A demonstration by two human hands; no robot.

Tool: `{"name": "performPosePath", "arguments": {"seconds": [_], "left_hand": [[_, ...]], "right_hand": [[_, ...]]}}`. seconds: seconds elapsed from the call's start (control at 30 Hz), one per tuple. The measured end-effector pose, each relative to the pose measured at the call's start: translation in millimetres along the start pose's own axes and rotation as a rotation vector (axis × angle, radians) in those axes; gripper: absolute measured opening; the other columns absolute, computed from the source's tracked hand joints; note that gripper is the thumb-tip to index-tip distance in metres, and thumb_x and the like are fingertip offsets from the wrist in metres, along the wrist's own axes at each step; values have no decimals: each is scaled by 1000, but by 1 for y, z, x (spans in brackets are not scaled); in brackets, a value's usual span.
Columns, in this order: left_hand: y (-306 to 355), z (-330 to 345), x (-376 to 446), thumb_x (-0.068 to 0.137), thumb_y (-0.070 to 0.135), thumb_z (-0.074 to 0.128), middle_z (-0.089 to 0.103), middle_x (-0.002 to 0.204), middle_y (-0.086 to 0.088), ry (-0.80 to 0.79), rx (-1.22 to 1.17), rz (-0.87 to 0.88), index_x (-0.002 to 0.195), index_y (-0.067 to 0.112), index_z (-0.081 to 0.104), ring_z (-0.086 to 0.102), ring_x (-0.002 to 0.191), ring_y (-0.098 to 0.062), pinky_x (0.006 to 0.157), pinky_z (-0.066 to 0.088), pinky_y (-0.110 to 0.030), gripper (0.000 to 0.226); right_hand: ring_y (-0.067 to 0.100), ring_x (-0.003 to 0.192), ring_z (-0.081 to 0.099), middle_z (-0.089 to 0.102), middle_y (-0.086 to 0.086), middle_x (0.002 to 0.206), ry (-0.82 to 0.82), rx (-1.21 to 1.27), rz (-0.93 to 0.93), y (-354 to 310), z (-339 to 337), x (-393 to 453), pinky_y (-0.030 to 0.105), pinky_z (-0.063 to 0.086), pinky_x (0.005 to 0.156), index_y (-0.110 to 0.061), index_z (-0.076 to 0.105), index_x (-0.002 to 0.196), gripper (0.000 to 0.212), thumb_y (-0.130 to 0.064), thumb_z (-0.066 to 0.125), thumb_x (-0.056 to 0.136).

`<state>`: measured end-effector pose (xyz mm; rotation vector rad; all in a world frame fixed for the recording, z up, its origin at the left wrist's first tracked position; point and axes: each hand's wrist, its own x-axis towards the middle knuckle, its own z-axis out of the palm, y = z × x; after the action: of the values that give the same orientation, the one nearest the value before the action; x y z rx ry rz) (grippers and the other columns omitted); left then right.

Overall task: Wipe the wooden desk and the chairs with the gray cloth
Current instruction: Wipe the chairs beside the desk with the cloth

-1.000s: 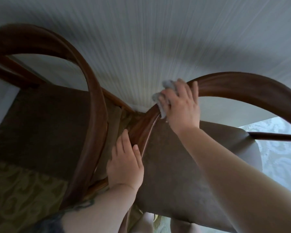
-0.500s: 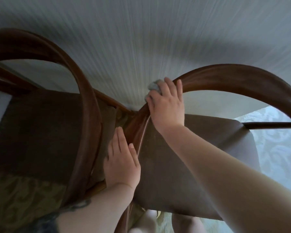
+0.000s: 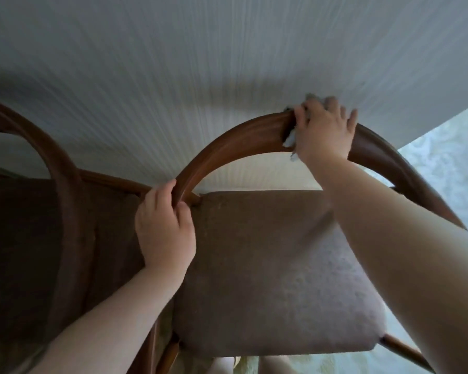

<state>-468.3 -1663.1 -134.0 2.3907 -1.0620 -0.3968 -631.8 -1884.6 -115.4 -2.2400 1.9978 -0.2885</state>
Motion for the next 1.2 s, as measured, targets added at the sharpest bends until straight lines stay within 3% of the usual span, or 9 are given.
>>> {"name": "performPosePath", "arguments": {"seconds": [0.23, 0.4, 0.47, 0.57, 0.67, 0.77, 0.87, 1.07, 1.2], "left_hand": [[104, 44, 86, 102, 22, 33, 49, 138, -3, -125, 36, 455, 141, 15, 44, 44, 126, -20, 110, 33, -35, 40], [166, 82, 94, 100, 18, 34, 51, 133, -9, -148, 226, 451, 133, 13, 43, 45, 123, -27, 102, 30, -35, 35], [169, 88, 94, 101, 23, 35, 50, 133, -9, -147, 289, 421, 133, 13, 42, 43, 124, -29, 103, 28, -36, 35], [165, 90, 91, 102, 31, 32, 48, 134, -9, -127, 344, 455, 137, 15, 40, 41, 126, -29, 107, 26, -40, 39], [174, 98, 85, 102, 35, 29, 49, 134, -11, -97, 383, 404, 137, 21, 41, 40, 126, -32, 110, 22, -46, 40], [189, 109, 75, 102, 35, 30, 43, 141, -8, -84, 391, 381, 138, 29, 40, 30, 135, -34, 113, 8, -55, 39], [208, 124, 66, 101, 32, 33, 33, 150, 0, -124, 385, 504, 142, 32, 35, 16, 143, -28, 112, -1, -61, 41], [261, 160, 18, 104, 31, 21, 21, 157, 10, -319, 348, 787, 149, 31, 26, 2, 147, -17, 116, -7, -49, 46], [279, 182, -18, 104, 33, 21, 17, 159, 9, -421, 342, 826, 149, 31, 25, -6, 147, -19, 117, -7, -45, 46]], "right_hand": [[37, 131, 32, 36, 17, 141, 175, 82, 314, 67, 5, -20, 47, 14, 115, -15, 47, 134, 38, -30, 35, 101], [31, 134, 30, 34, 8, 146, -45, 40, -347, 4, -5, -5, 38, 18, 116, -21, 35, 146, 60, -16, 57, 90], [30, 134, 33, 37, 7, 144, -79, -9, -386, 20, -12, 8, 39, 16, 118, -24, 36, 145, 63, -19, 63, 88], [31, 121, 47, 53, 12, 129, 17, 76, -40, 89, -10, 16, 43, 23, 112, -22, 53, 131, 38, -37, 38, 100], [32, 113, 49, 60, 14, 118, 0, -63, 249, 127, -18, 7, 42, 28, 102, -17, 62, 118, 45, -40, 28, 100], [33, 124, 40, 54, 14, 124, -122, -211, 74, 107, -27, 19, 44, 21, 112, -13, 64, 116, 38, -38, 50, 91], [29, 127, 40, 52, 10, 127, -30, -88, -85, 96, -21, 19, 41, 11, 118, -11, 61, 120, 39, -34, 37, 99], [37, 99, 59, 62, 16, 106, 238, -3, 169, 152, 12, -30, 49, 34, 108, -3, 64, 108, 24, -9, 62, 85], [33, 123, 47, 51, 14, 131, 112, -54, 286, 183, 3, -57, 45, 12, 117, -9, 51, 133, 37, -15, 45, 97]]}}
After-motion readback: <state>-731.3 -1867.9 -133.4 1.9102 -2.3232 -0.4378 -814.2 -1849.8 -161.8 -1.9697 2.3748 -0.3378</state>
